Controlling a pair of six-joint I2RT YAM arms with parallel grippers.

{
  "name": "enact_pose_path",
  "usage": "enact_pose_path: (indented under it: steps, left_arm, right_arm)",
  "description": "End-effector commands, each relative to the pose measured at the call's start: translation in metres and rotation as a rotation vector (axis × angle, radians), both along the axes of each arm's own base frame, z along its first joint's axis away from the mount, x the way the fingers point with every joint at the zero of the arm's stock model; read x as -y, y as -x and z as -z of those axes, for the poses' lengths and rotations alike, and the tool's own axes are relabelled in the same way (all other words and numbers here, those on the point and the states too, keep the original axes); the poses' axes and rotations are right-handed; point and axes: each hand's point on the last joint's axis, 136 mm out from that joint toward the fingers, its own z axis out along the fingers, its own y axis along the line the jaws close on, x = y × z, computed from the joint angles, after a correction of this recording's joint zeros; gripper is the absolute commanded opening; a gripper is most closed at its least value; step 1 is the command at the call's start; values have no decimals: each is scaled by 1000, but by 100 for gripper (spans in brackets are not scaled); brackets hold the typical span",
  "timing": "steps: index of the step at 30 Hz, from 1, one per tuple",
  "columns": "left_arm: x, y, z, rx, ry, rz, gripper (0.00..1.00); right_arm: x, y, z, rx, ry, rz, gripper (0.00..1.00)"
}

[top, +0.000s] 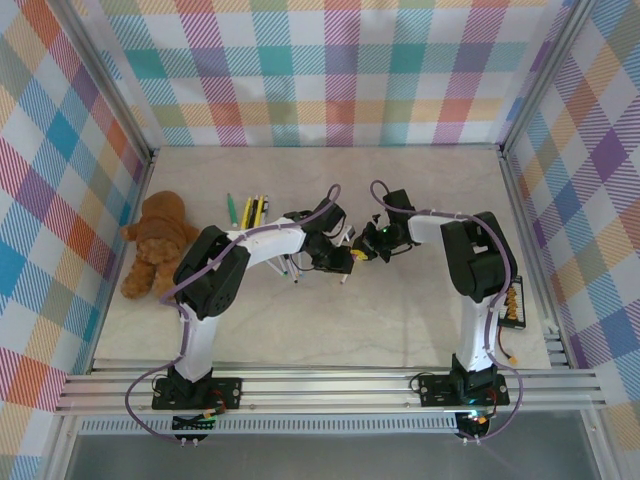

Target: Open the pen caps

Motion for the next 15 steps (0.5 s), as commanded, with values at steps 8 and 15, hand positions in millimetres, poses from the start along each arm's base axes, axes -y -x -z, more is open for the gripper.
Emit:
enact_pose_path:
  steps: [8,15]
  left_arm:
    - [12,2,6,-5,6,7,13]
    - [11,1,6,-6,5,6,0]
  right_arm:
    - [-15,1,-11,80,-24,-21,0]
    - [-18,3,-16,82,-43,-21,0]
